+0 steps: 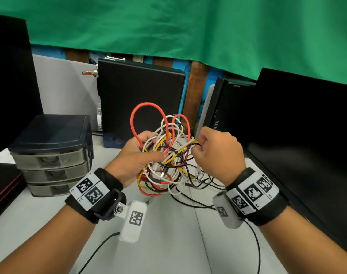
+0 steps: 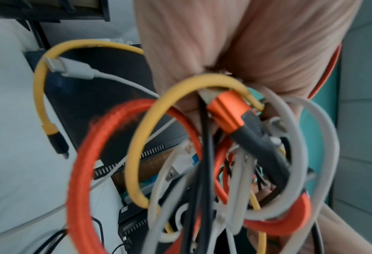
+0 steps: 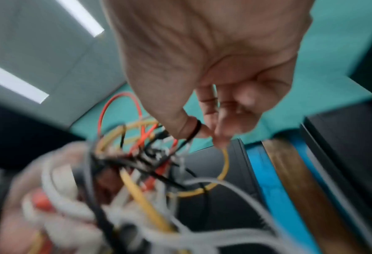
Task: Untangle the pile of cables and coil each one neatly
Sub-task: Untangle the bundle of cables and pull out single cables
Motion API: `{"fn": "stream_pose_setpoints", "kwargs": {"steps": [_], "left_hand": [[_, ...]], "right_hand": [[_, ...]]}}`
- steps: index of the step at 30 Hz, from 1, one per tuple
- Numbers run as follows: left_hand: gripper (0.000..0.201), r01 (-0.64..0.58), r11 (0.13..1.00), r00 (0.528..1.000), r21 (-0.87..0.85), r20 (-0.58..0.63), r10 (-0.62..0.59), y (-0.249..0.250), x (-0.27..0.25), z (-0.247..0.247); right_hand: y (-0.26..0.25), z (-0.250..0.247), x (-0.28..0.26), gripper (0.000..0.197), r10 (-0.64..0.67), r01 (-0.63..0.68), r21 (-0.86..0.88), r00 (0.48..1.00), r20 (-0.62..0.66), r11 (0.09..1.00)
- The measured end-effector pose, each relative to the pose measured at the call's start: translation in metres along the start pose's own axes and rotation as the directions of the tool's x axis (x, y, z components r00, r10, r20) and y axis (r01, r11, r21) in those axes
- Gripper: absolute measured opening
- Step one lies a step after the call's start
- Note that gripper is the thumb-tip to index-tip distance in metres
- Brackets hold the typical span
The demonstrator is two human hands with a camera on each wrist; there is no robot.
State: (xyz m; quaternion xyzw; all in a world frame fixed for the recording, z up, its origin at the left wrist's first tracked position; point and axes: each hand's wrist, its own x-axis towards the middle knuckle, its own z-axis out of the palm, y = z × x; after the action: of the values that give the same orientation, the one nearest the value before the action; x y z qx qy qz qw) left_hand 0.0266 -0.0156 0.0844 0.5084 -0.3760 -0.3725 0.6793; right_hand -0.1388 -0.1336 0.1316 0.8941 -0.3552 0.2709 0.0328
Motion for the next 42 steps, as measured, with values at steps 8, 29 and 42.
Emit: {"fn": "stream_pose_setpoints", "kwargs": {"steps": [8,29,42], "left_hand": [[0.039,-0.031,0.999,0.976,-0.013,-0.218,0.027,0.001,0.000,-0.002],[0.042,-0.096,0.959,0.977,0.268,-0.160,0.143,-0.006,-0.003,0.011],[0.036,-0.134,0.943,0.981,0.305,-0.095,0.171,-0.001,-0.003,0.010]], "right_hand": [[-0.018,0.001,-0.056,0.029,0.033,-0.459,0.727,0.855,0.517,0.510],[0.009,-0.005,-0.024,0.020,-0.057,0.066,0.635,0.998,-0.035,0.769],[-0.019,0.002,-0.012,0.012,-0.196,0.213,0.353,0.977,-0.084,0.911]]}}
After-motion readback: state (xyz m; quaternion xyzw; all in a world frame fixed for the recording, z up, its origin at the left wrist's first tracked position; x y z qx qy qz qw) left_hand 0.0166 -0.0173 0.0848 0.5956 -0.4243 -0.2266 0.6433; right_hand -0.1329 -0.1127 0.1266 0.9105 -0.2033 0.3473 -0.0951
